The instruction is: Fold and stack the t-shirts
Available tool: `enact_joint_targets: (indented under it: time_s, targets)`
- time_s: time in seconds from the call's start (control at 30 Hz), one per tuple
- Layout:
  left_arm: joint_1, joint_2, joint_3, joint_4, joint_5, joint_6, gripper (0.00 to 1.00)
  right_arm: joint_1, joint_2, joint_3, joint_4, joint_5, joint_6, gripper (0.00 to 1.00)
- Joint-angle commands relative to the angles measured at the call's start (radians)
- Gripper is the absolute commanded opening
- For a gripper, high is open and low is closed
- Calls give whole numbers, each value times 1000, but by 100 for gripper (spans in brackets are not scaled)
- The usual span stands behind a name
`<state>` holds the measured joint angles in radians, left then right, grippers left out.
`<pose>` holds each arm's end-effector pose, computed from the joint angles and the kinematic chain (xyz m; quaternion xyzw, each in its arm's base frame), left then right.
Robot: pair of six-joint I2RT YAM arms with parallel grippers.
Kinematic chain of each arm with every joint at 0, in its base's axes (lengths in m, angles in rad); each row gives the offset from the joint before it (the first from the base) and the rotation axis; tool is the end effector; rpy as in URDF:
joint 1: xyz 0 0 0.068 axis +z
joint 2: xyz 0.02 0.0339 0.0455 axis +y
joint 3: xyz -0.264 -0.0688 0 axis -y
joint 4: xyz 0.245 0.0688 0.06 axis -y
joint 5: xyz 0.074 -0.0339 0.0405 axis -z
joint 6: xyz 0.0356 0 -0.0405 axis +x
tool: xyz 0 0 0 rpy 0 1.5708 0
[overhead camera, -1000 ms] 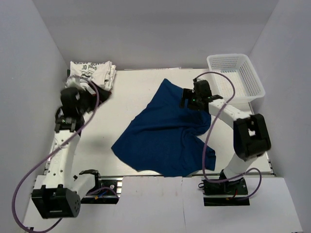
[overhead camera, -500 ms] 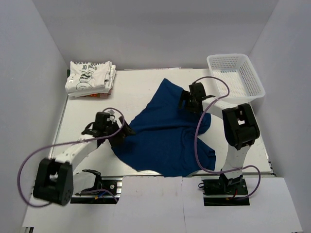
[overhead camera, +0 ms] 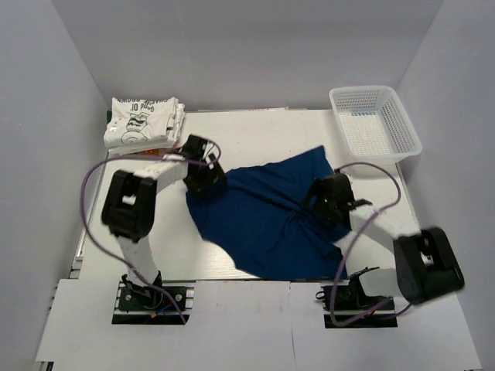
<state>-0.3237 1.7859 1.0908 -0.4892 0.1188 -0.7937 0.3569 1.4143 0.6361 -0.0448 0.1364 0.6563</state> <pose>0.3249 -0.1135 0.1593 -0.2170 0.9554 -0.1510 0.1317 0.2545 0.0897 0.1649 0.1631 0.9146 0.1213 0.3494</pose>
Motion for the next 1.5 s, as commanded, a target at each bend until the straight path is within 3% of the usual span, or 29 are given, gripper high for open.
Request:
enact_joint_targets:
  time_s: [0.0,0.1,0.17,0.27,0.37,0.5,0.53,0.67,0.93,1.27,1.4,1.47]
  targets:
    - [25,302,192,-81,-321,83,99,28,-186,-191,-171,-11,112,90]
    - [25,383,500,-111,-335,160,99,65,-373,-257,-223,-21,88,90]
    - [25,374,558,-91,-317,217,99,77,-426,-242,-242,-17,54,90]
    - [6,282,578,-54,-355,272,99,83,-495,-176,-210,32,-32,90]
    - [6,190,473,-54,-358,272,99,74,-443,-98,-181,181,-50,90]
    - [40,55,273,-42,-422,216,99,60,-298,46,-181,359,-40,90]
    - [40,32,241,-98,-500,164,99,51,-202,107,-179,373,-44,90]
    - [83,10,179,-114,-559,114,99,-18,-22,224,-162,332,-113,90]
    - [155,145,239,-16,-369,151,99,-78,320,528,-155,246,-277,90]
    - [137,228,273,146,-245,249,98,-96,638,795,-257,246,-221,90]
    - [137,247,247,204,-170,284,62,-96,695,817,-253,200,-195,90]
    - [137,247,228,227,-157,284,31,-96,690,795,-239,187,-185,76]
